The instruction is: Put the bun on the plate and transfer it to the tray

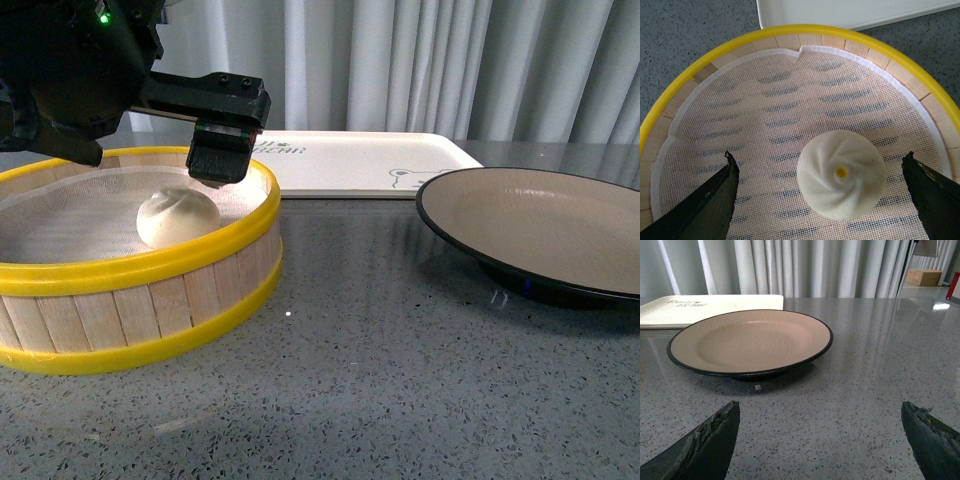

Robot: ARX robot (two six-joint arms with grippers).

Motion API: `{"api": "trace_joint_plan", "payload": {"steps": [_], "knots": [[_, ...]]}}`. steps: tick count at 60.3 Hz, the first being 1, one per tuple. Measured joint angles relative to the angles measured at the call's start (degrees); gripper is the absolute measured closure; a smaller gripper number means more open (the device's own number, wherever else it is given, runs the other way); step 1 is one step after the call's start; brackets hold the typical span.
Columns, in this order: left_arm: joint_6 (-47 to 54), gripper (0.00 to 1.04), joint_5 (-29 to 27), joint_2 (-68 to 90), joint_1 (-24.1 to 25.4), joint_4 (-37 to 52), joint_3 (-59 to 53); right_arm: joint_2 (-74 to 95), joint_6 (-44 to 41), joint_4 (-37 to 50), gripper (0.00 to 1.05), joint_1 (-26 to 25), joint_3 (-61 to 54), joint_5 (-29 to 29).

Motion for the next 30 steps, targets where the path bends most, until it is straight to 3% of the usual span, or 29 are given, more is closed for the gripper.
{"api": "trace_joint_plan", "payload": {"steps": [30], "knots": [[-1.6, 0.07, 1.1, 1.3, -1.3, -1.1, -1.0, 0.0, 0.0, 0.0, 0.09, 0.0, 0.0, 0.0]]}}
